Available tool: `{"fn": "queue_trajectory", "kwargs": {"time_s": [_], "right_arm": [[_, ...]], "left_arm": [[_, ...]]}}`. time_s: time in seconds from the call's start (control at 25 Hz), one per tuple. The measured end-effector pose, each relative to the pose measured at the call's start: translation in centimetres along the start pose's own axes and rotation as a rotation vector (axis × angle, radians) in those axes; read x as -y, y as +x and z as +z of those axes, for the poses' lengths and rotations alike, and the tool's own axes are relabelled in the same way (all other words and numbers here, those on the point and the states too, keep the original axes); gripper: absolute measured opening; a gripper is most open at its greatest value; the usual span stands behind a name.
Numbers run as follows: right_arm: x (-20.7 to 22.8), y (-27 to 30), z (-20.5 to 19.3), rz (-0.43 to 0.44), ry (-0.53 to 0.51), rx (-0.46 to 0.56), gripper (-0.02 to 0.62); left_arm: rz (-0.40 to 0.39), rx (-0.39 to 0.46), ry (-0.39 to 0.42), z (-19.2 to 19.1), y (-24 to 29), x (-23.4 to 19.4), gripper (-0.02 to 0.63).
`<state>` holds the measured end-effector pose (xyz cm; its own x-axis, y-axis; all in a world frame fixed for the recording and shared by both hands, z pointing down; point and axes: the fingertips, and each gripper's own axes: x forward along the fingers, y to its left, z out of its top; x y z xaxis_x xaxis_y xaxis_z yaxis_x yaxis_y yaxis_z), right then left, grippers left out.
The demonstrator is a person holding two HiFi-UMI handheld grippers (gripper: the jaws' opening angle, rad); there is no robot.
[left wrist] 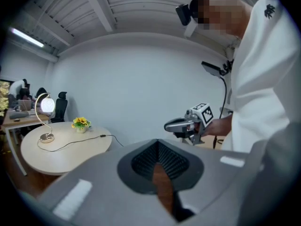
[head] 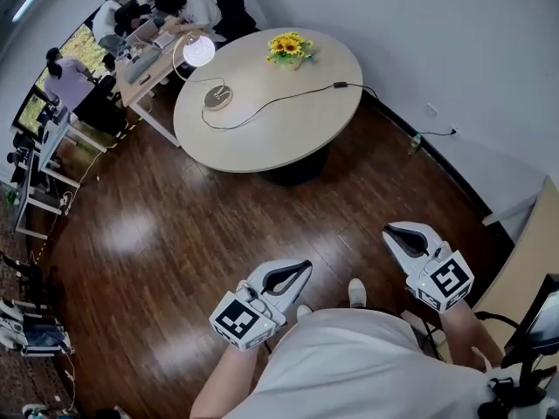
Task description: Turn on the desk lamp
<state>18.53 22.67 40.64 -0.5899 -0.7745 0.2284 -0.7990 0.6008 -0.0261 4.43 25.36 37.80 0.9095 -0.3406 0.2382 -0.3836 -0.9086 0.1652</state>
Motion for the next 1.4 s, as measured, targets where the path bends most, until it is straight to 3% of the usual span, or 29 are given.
{"fn": "queue_trajectory", "kwargs": {"time_s": [0.48,0.96,1.4], "right_arm": [[-9.3,3.6,1.3,-0.046,-0.030,-0.014,0.011],[-12.5,1.8,1.8,-0.118,-0.022,-0.019,0.011],[-13.1,1.5,1.7,-0.122,-0.034,-0.026,0.009]], "left_arm": [[-0.001,0.021,0.000,-3.6,-10.8,-1.6,0.018],[-0.112,0.011,0.025,-4.2,-11.8,0.0,0.018],[-0.115,0.012,0.028,-4.7,-12.0,0.4,0.018]]}}
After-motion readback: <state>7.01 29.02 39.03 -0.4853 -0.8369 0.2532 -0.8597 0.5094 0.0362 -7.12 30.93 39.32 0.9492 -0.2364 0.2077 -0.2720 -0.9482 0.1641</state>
